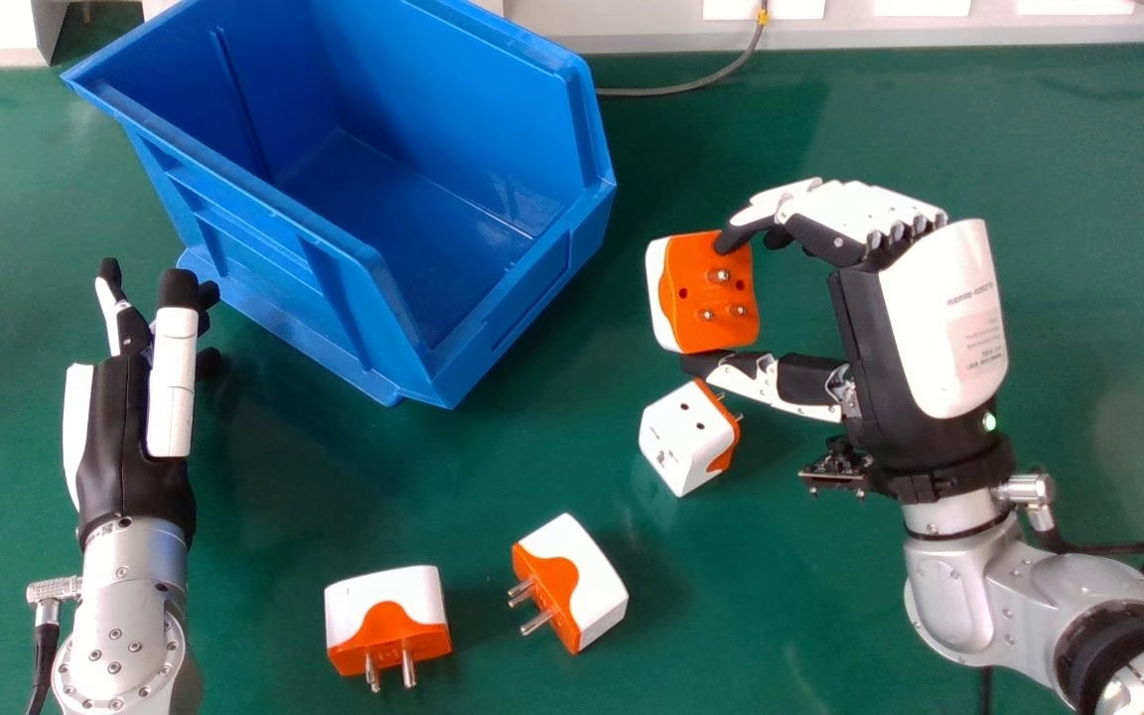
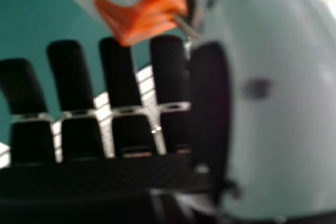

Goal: Pick all objects and put in blue box

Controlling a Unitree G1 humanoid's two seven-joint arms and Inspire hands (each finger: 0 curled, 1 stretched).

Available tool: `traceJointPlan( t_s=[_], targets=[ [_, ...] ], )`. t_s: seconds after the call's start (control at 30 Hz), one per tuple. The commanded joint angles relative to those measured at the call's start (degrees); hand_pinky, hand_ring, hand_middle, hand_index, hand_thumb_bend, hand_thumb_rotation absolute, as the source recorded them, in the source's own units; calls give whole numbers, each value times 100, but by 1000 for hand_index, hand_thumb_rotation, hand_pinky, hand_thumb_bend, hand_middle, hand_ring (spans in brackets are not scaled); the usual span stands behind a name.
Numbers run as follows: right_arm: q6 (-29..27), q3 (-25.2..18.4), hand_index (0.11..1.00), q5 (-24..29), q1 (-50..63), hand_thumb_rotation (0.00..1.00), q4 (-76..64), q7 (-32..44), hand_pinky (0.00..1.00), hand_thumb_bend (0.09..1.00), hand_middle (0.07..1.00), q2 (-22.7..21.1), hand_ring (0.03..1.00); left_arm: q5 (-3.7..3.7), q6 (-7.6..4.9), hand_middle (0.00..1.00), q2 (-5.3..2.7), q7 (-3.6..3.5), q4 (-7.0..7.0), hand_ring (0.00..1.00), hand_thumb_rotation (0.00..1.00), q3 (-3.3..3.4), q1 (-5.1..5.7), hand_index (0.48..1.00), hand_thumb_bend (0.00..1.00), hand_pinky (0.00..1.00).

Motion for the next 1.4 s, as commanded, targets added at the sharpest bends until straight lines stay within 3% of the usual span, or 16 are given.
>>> traceJointPlan(
  t_s=[0.0,0.13,0.33,0.47,0.7,0.83,1.1,1.23,1.37],
  targets=[
    [-9,-9,474,55,-153,0,-23,-291,374,501,514,-73,466,45,-152,863,-31,41,-10,901,1000,-29,-142,943,936,857],
    [-19,67,474,-18,-150,0,-10,-369,375,501,515,-80,467,103,-172,863,-89,129,145,901,1000,-76,-263,943,937,857],
    [-3,275,474,-206,-272,0,-100,-644,376,501,517,-36,468,170,-247,864,-132,262,489,901,1000,-137,-490,944,941,857],
    [98,326,474,-315,-503,0,-264,-885,377,501,517,46,469,178,-276,864,-147,291,601,901,1000,-129,-567,944,942,857],
    [507,316,474,-355,-957,0,-378,-951,375,501,519,492,472,188,-246,864,-201,359,623,900,1000,-134,-623,944,947,857],
    [701,376,475,-420,-1301,0,-332,-831,375,501,520,650,473,136,-241,864,-230,338,620,899,1000,-114,-617,945,950,857],
    [921,636,476,-536,-2206,0,-121,101,371,500,524,755,474,137,-224,861,-241,339,626,898,1000,-123,-640,944,959,856],
    [1081,734,474,-432,-2585,0,181,1233,369,501,523,854,472,131,-230,860,-239,317,675,898,1000,-126,-666,944,962,856],
    [1586,760,484,-361,-2863,0,410,2139,357,500,519,984,464,124,-256,859,-229,301,713,898,1000,-116,-676,944,969,854]
  ],
)
